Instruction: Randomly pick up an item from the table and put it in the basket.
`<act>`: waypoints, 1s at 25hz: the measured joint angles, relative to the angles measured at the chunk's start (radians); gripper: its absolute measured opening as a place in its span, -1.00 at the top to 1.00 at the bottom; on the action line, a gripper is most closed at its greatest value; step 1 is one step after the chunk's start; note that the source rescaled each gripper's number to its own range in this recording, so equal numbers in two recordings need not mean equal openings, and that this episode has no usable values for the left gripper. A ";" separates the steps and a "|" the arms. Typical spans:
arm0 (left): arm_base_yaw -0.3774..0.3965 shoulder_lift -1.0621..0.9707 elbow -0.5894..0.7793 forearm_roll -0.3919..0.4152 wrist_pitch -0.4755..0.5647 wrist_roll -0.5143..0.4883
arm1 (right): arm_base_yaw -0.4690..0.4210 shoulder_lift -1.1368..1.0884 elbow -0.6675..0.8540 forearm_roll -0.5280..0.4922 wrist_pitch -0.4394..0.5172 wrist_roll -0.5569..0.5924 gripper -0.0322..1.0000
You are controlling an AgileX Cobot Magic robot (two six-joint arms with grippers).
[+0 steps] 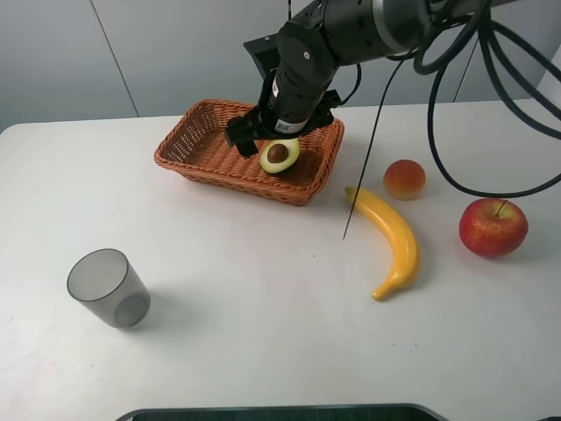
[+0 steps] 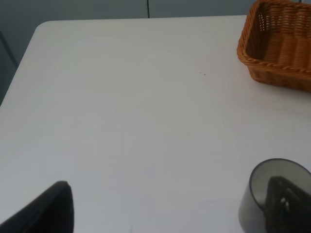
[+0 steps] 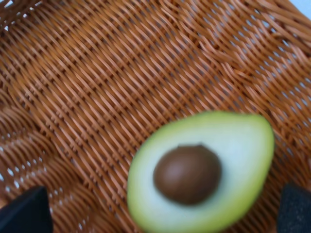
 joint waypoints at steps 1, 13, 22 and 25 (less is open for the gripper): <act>0.000 0.000 0.000 0.000 0.000 0.000 | 0.000 -0.014 0.000 0.003 0.022 0.000 -0.99; 0.000 0.000 0.000 0.000 0.000 0.000 | -0.031 -0.255 0.199 0.170 0.176 -0.055 -0.99; 0.000 0.000 0.000 0.000 0.000 0.000 | -0.210 -0.543 0.468 0.192 0.220 -0.069 -0.99; 0.000 0.000 0.000 0.000 0.000 0.000 | -0.299 -0.654 0.541 0.192 0.251 -0.090 -0.99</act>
